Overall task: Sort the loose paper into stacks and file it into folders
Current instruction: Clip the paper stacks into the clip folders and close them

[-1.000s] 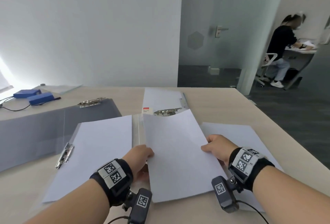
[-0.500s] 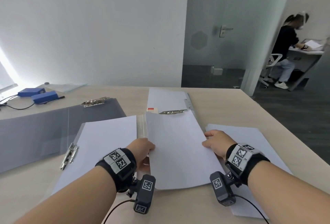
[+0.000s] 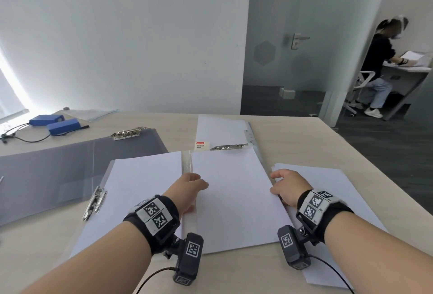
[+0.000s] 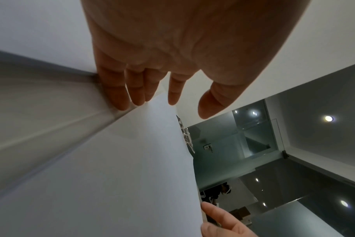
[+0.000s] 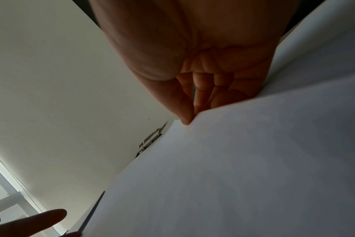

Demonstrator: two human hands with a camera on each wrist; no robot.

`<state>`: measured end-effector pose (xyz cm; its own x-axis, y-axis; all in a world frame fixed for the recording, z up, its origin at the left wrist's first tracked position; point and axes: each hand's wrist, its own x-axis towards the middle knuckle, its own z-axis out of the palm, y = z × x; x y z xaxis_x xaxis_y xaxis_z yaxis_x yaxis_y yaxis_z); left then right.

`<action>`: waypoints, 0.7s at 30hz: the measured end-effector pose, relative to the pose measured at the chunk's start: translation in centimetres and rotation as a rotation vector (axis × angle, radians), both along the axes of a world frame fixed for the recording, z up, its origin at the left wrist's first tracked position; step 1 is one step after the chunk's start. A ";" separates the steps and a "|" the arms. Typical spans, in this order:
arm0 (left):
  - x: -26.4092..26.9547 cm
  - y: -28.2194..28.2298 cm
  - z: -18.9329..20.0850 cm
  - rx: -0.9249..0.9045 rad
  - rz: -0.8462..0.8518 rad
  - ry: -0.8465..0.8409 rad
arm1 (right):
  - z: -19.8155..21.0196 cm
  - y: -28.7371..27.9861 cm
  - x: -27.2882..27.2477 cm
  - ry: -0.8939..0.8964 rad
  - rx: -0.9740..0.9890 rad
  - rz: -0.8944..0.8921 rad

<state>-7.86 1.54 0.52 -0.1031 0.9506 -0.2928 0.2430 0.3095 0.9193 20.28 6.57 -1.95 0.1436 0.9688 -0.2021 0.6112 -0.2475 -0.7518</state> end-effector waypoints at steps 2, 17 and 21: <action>0.3 -0.1 0.0 0.011 -0.011 0.028 | 0.0 0.0 -0.1 -0.043 -0.001 0.012; -0.6 2.3 1.9 0.117 -0.169 0.349 | 2.1 0.1 -0.9 -0.199 0.077 0.081; -0.3 4.4 3.1 0.206 -0.377 0.705 | 3.5 0.5 -2.3 -0.220 0.097 0.202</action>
<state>-8.13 5.92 3.67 0.1398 0.9857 -0.0946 0.8380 -0.0669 0.5416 17.95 7.07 1.54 -0.0238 0.9954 -0.0930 0.7914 -0.0381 -0.6101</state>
